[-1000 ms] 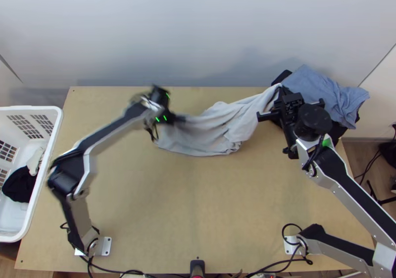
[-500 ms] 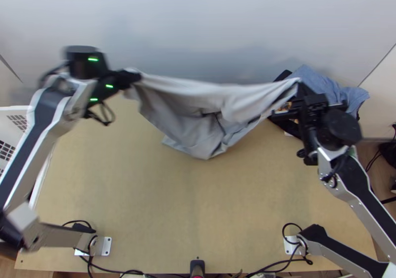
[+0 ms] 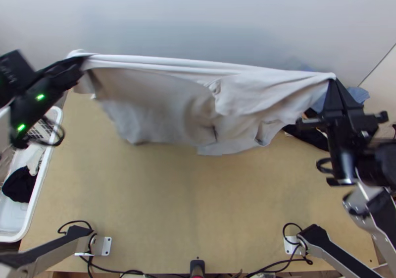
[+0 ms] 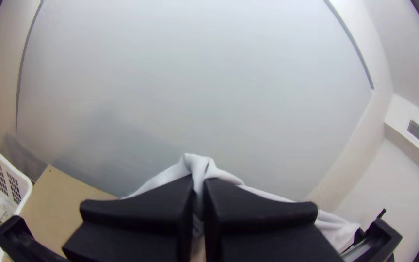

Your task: Fold the t-shirt

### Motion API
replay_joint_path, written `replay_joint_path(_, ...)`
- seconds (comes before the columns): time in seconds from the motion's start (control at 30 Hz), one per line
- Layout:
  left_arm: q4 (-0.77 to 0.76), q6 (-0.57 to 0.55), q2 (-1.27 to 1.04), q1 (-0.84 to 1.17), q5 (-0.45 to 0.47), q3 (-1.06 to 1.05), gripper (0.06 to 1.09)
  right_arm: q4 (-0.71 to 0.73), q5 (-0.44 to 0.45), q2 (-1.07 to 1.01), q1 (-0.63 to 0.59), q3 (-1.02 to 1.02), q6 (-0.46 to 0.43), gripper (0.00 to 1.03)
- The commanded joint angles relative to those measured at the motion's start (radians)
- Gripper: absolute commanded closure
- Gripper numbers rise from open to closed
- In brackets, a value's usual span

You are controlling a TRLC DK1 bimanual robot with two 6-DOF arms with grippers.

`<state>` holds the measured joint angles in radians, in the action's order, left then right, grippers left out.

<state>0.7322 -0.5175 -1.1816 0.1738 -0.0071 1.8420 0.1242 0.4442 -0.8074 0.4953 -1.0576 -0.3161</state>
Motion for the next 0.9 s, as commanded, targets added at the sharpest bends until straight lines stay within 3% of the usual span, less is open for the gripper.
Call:
replay_joint_path(0.0,-0.005,-0.038,0.148,-0.002,0.013,-0.021,1.05,0.002,-0.013,0.159,0.115,0.045,-0.057,1.00)
replay_joint_path(0.47,-0.024,-0.039,0.226,0.013,0.013,0.000,1.05,-0.052,-0.015,0.232,0.285,0.033,-0.061,1.00)
replay_joint_path(0.73,-0.074,-0.026,0.257,-0.042,0.012,0.026,1.05,-0.043,-0.015,0.218,0.289,-0.059,-0.097,1.00)
replay_joint_path(0.87,-0.066,-0.026,0.310,-0.065,0.012,0.006,1.05,-0.106,-0.015,0.278,0.287,-0.074,-0.097,1.00)
